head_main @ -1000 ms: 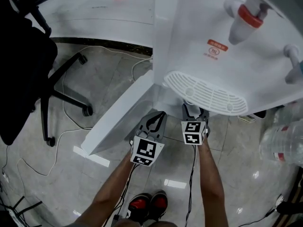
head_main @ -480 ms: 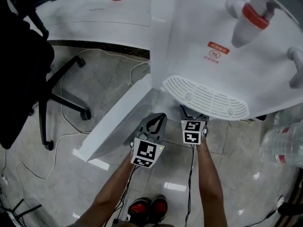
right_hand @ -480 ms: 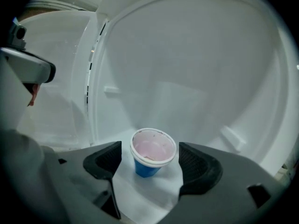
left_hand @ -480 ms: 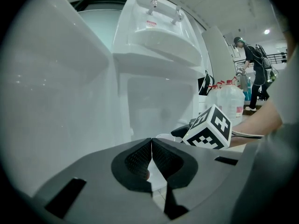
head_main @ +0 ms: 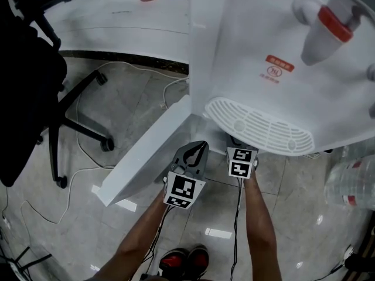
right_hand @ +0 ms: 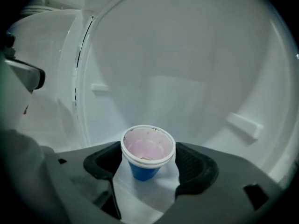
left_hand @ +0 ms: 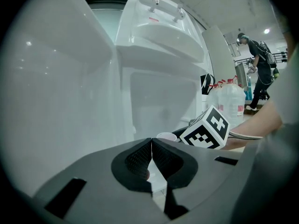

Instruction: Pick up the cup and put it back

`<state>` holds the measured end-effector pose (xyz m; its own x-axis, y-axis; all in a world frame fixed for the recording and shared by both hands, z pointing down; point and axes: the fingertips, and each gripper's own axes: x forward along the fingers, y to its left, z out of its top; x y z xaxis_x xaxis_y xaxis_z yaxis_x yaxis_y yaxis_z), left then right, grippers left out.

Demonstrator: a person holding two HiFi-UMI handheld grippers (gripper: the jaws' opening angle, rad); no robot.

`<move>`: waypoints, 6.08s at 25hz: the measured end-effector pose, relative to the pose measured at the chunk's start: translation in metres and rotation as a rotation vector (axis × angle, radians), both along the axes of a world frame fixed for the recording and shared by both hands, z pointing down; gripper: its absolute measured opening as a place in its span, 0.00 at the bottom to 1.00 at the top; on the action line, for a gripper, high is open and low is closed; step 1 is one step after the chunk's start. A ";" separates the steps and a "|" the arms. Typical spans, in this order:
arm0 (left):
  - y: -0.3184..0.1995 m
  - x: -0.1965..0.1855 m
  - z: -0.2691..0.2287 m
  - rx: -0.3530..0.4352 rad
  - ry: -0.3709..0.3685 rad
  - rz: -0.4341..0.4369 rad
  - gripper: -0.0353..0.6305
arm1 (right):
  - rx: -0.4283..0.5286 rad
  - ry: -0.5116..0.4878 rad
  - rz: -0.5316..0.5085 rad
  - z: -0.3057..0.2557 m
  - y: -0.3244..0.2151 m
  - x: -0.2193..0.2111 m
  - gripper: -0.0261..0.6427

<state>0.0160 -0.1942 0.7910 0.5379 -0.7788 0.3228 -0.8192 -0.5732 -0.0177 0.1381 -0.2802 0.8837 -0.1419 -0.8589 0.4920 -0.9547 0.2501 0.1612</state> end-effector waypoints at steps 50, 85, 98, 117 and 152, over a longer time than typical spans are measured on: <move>0.113 -0.005 -0.264 0.005 0.011 0.005 0.09 | 0.085 -0.075 -0.103 -0.296 0.188 -0.024 0.57; 0.134 -0.042 -0.590 -0.009 0.061 -0.031 0.09 | 0.118 -0.090 0.045 -0.653 0.276 0.009 0.57; 0.132 -0.037 -0.596 -0.007 0.075 -0.036 0.09 | 0.120 -0.095 0.041 -0.657 0.276 0.008 0.57; 0.121 -0.050 -0.585 0.020 0.069 -0.042 0.09 | 0.141 -0.086 0.001 -0.658 0.255 -0.011 0.57; 0.152 -0.076 -0.347 -0.027 0.041 -0.497 0.09 | 0.101 -0.158 -0.609 -0.398 0.205 -0.103 0.57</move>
